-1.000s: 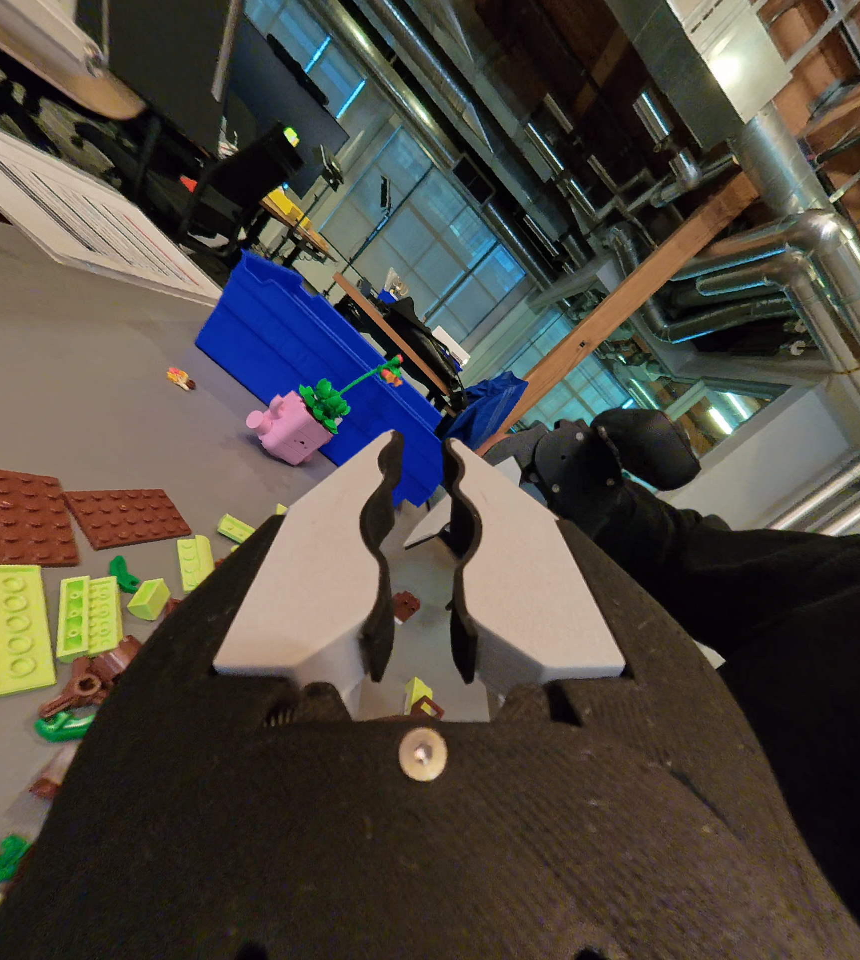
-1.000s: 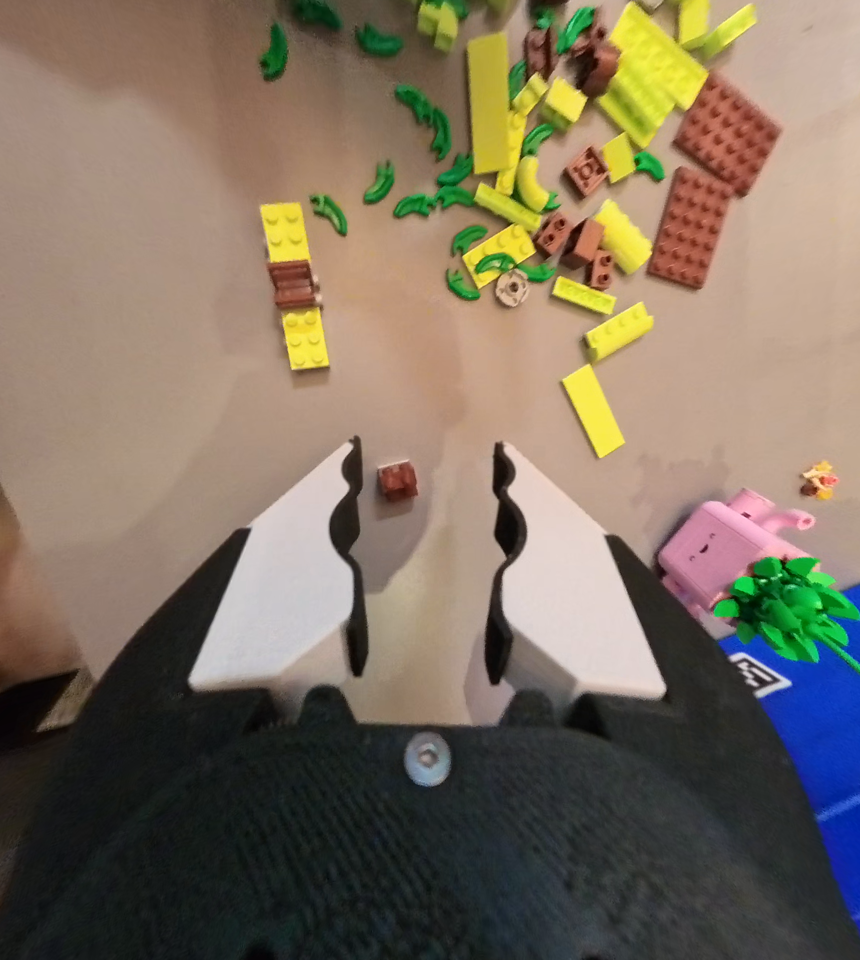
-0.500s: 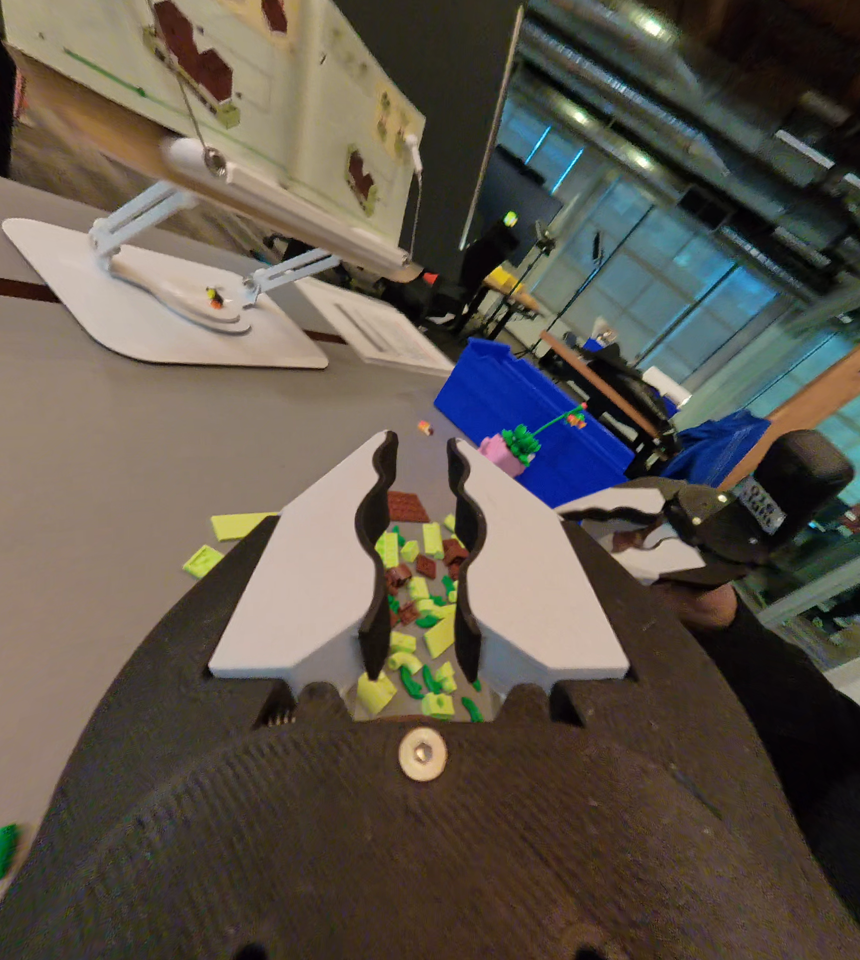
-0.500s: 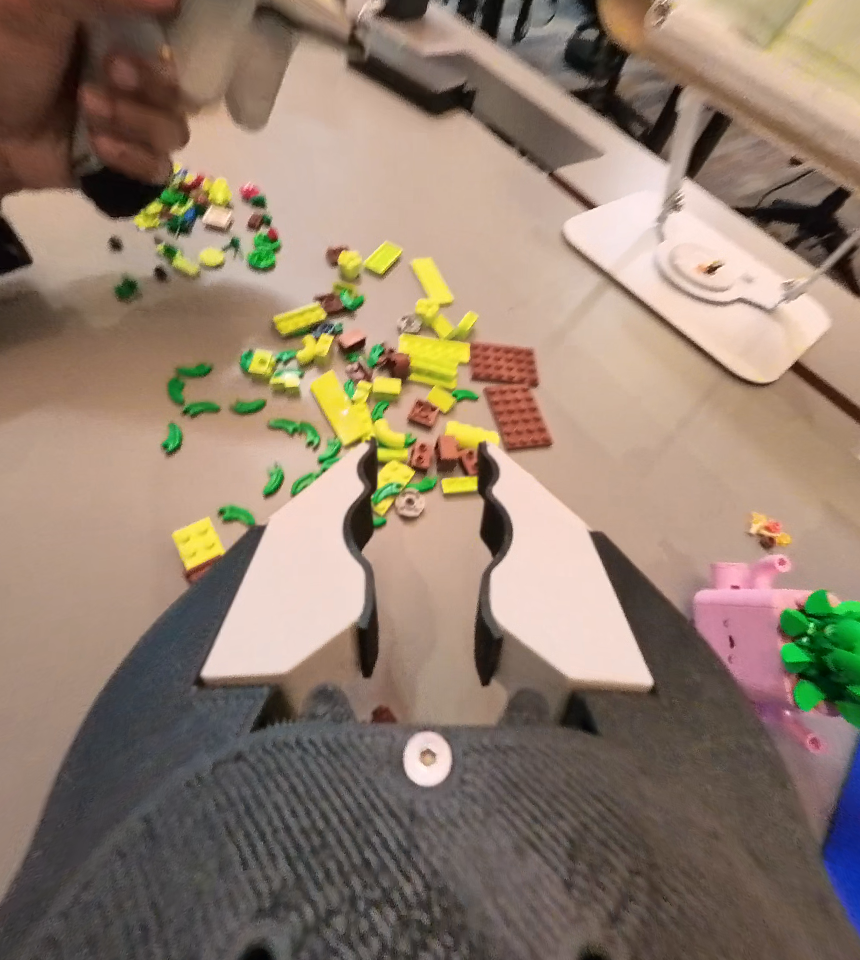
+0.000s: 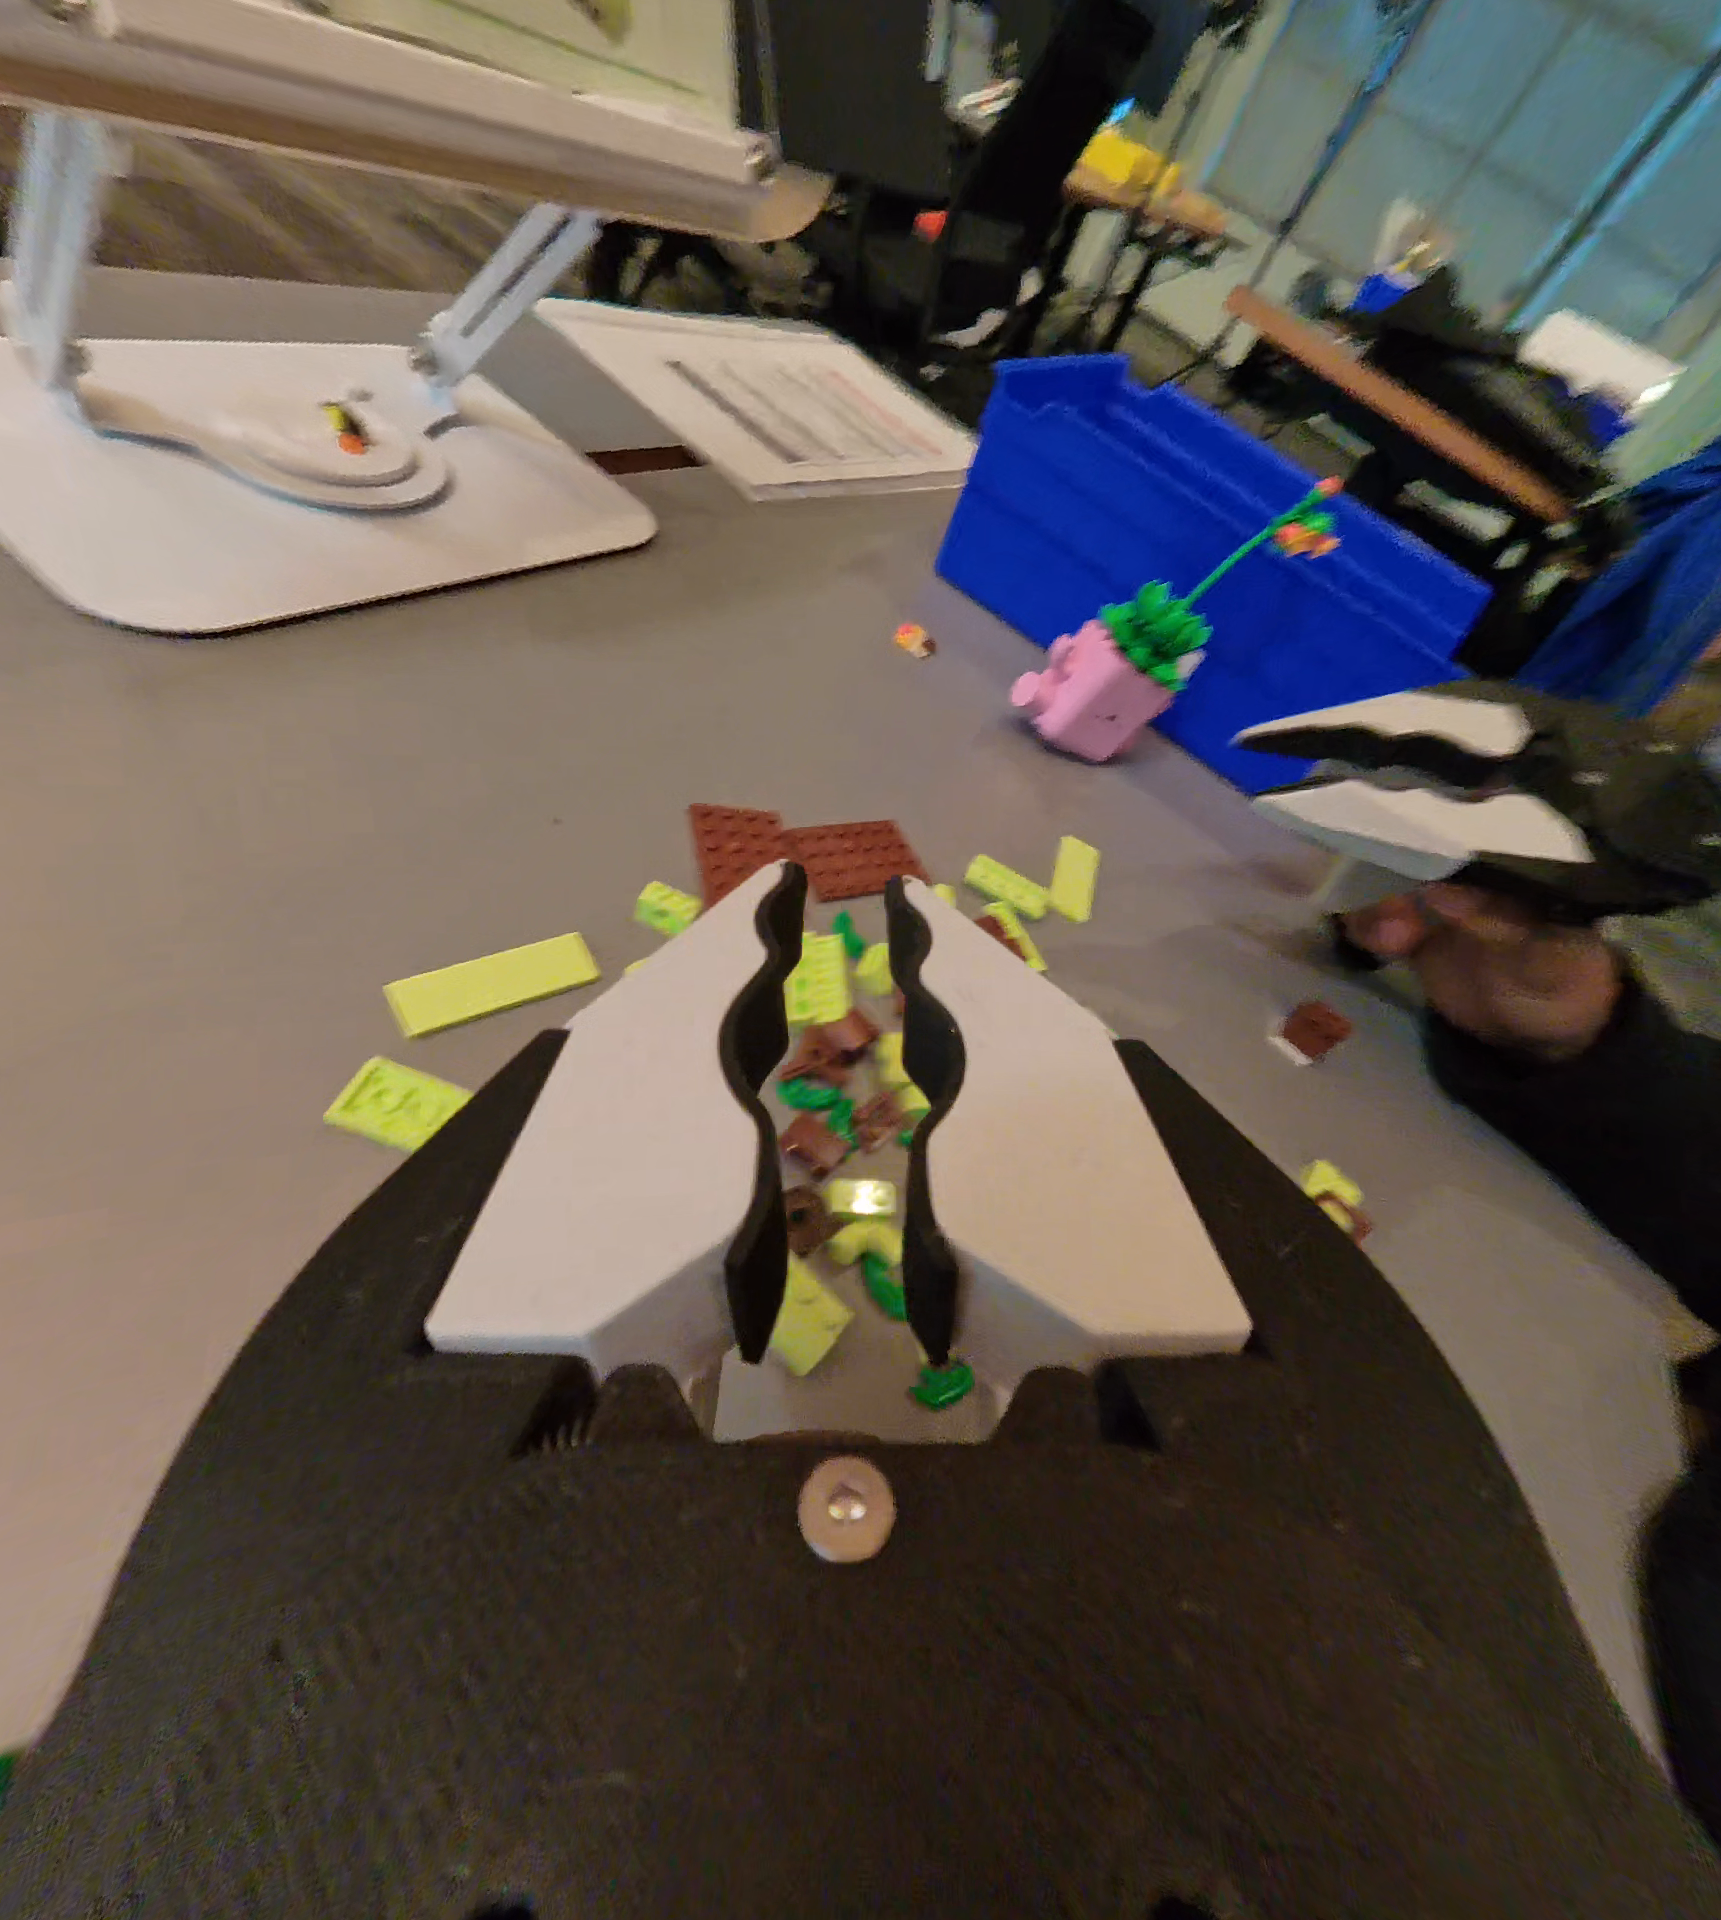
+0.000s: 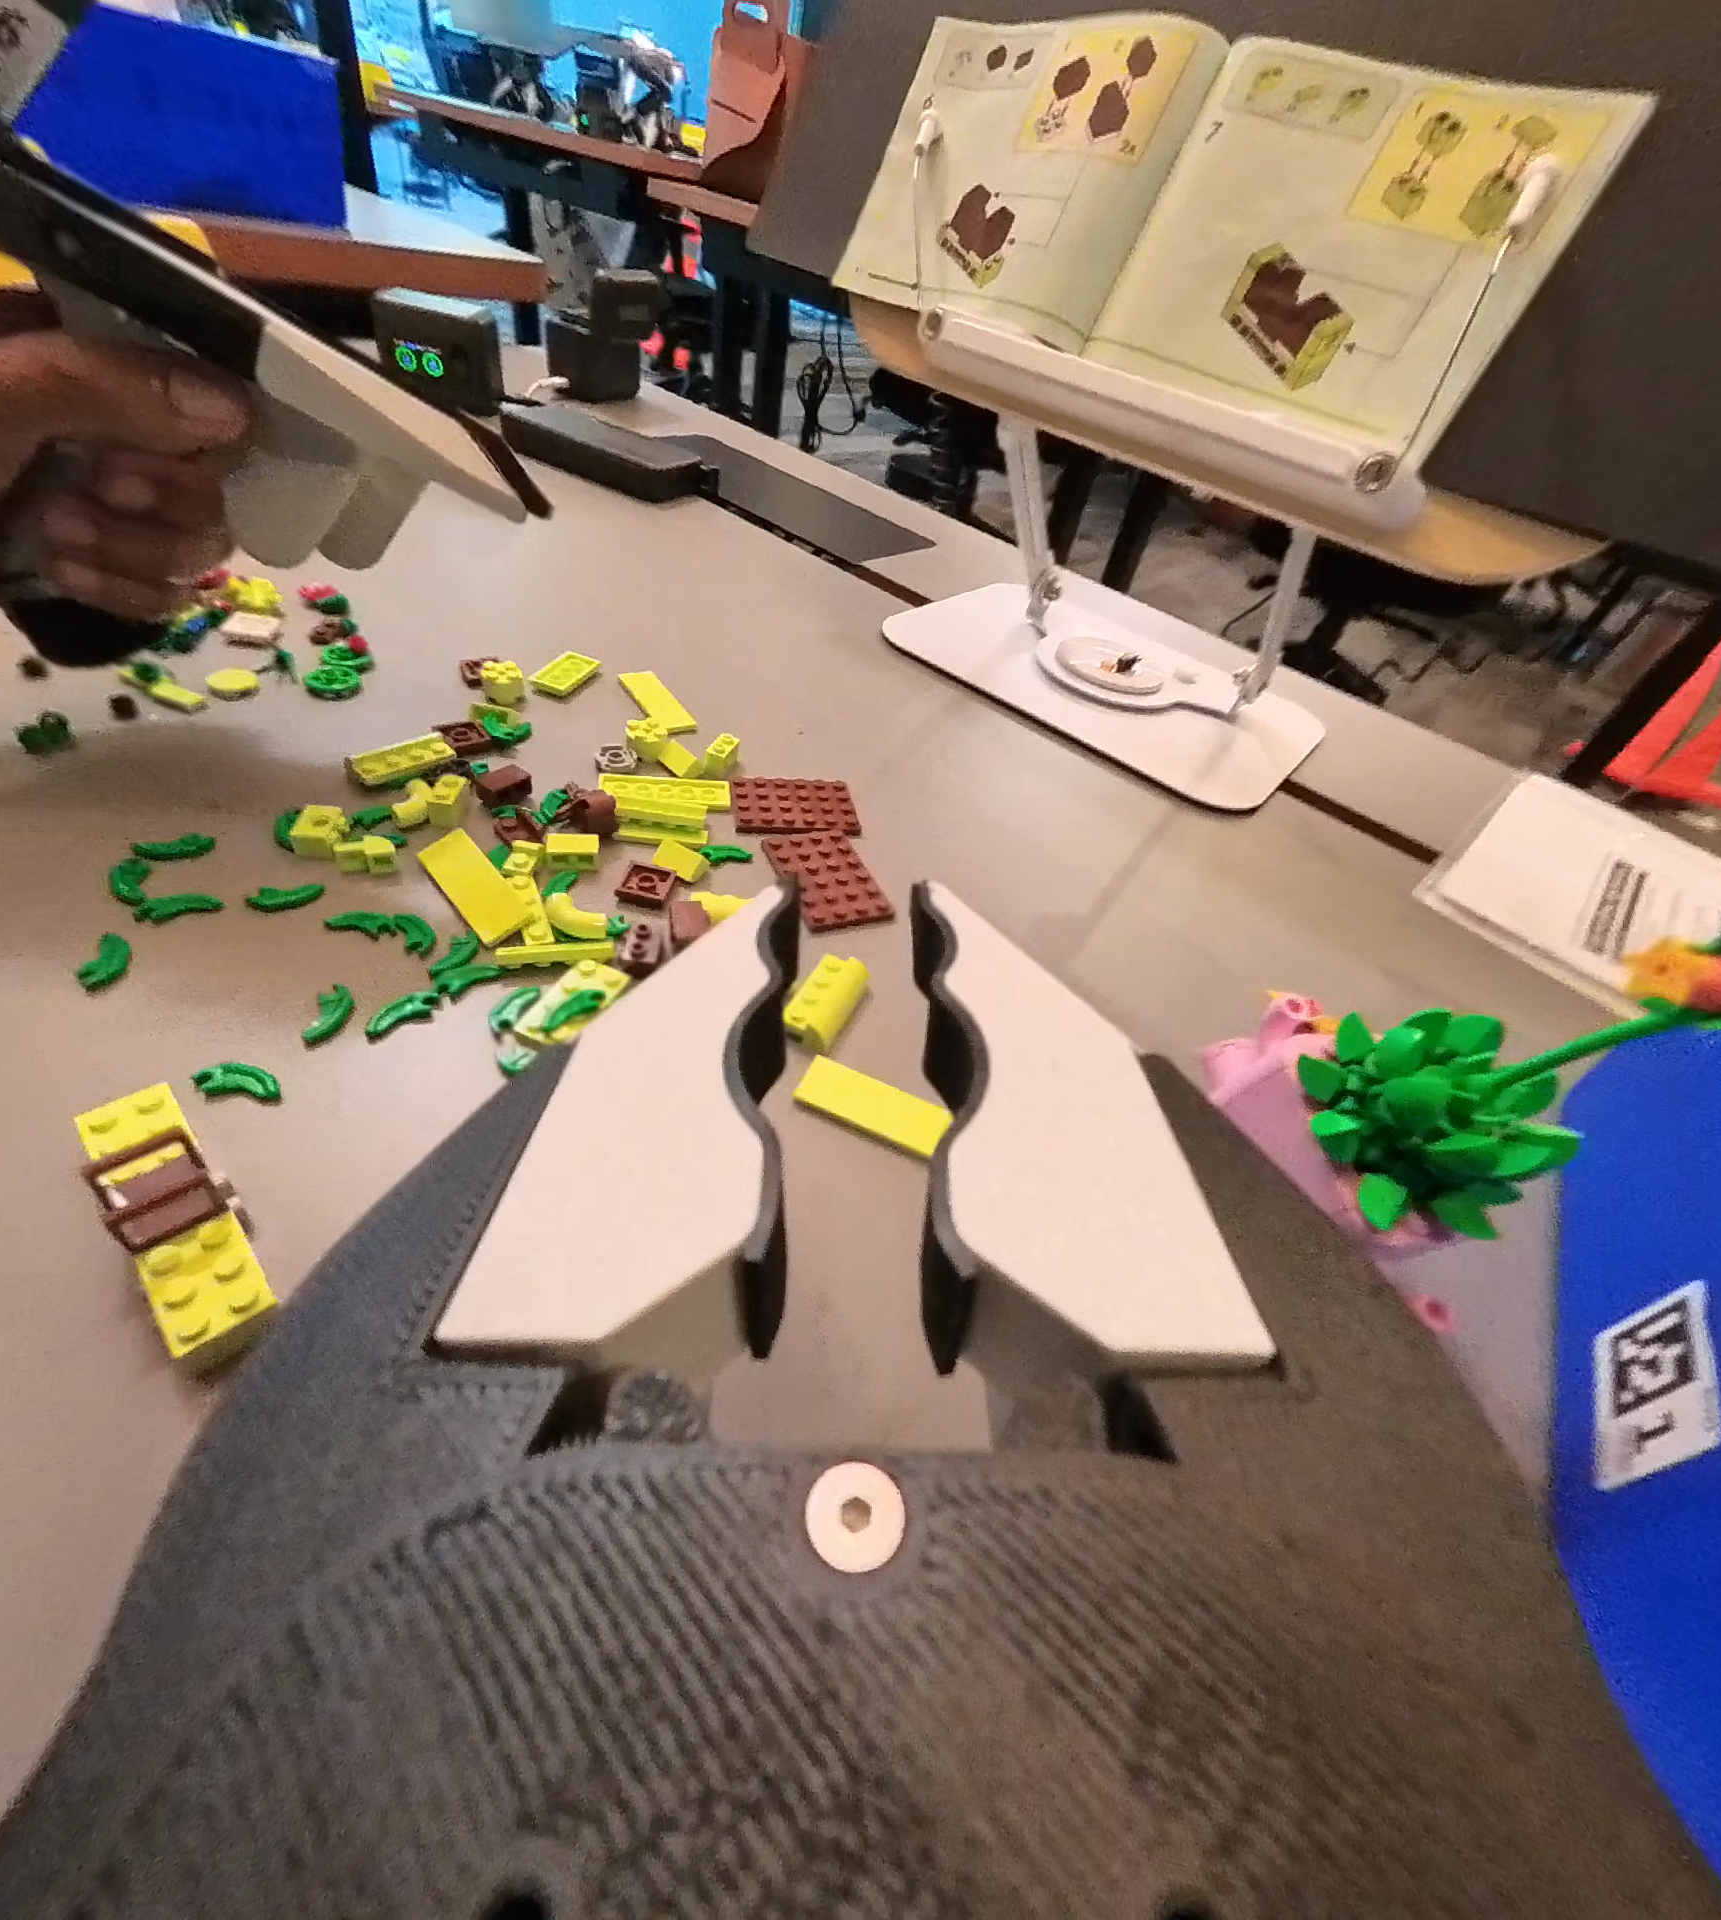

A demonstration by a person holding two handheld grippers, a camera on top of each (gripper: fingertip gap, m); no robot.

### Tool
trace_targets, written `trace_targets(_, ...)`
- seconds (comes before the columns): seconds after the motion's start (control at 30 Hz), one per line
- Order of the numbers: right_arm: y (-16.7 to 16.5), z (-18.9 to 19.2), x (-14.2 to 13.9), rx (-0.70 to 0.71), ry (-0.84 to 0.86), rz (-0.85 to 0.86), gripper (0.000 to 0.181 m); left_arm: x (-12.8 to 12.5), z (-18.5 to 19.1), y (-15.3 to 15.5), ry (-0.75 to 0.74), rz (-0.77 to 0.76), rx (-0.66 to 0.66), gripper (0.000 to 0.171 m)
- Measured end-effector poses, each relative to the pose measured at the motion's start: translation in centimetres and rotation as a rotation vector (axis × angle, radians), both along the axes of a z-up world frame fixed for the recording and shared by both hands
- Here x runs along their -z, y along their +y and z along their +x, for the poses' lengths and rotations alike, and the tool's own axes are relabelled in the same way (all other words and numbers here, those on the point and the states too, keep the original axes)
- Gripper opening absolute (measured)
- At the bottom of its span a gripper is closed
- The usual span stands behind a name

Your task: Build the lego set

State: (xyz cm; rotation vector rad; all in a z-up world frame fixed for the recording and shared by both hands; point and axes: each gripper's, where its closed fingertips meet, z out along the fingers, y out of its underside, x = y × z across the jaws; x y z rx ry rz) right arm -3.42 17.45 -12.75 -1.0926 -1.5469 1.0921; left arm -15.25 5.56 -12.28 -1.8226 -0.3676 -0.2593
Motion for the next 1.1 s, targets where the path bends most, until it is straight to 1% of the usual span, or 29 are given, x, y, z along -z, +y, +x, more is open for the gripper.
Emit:
trace_targets(0.07,0.1,-0.1,0.2,-0.012,-0.016,-0.061,0.019,-0.8,1.0,0.4,-0.031,0.057,0.047,0.013)
trace_targets(0.13,0.2,0.0,0.0,-0.011,-0.01,-0.09,0.019,-1.0,1.1,0.6,-0.036,0.072,0.047,0.012)
trace_targets(0.33,0.3,0.0,0.1,0.001,-0.011,-0.082,0.018,-0.9,1.1,1.0,-0.059,0.096,0.046,0.01)
trace_targets(0.47,0.2,-0.1,0.2,0.004,-0.019,-0.067,0.016,-0.6,1.3,1.2,-0.07,0.096,0.054,0.01)
trace_targets(0.67,0.9,0.0,-0.2,0.019,-0.004,-0.131,0.015,0.1,2.5,2.1,-0.059,0.059,0.088,0.01)
trace_targets(0.77,1.3,0.0,-0.3,0.025,0.004,-0.159,0.015,0.7,3.8,2.9,-0.025,0.01,0.12,0.012)
trace_targets(0.83,1.4,0.0,-0.4,0.026,0.006,-0.165,0.015,1.5,4.9,3.7,0.02,-0.061,0.135,0.013)
trace_targets(0.93,1.3,0.0,-0.4,0.027,0.007,-0.161,0.015,4.3,6.2,4.9,0.097,-0.23,0.121,0.011)
trace_targets(1.0,1.3,0.1,-0.4,0.028,0.01,-0.155,0.015,6.0,6.9,5.2,0.094,-0.337,0.118,0.013)
trace_targets(1.1,1.2,0.1,-0.4,0.025,0.014,-0.156,0.014,6.7,7.9,5.5,0.084,-0.374,0.147,0.016)
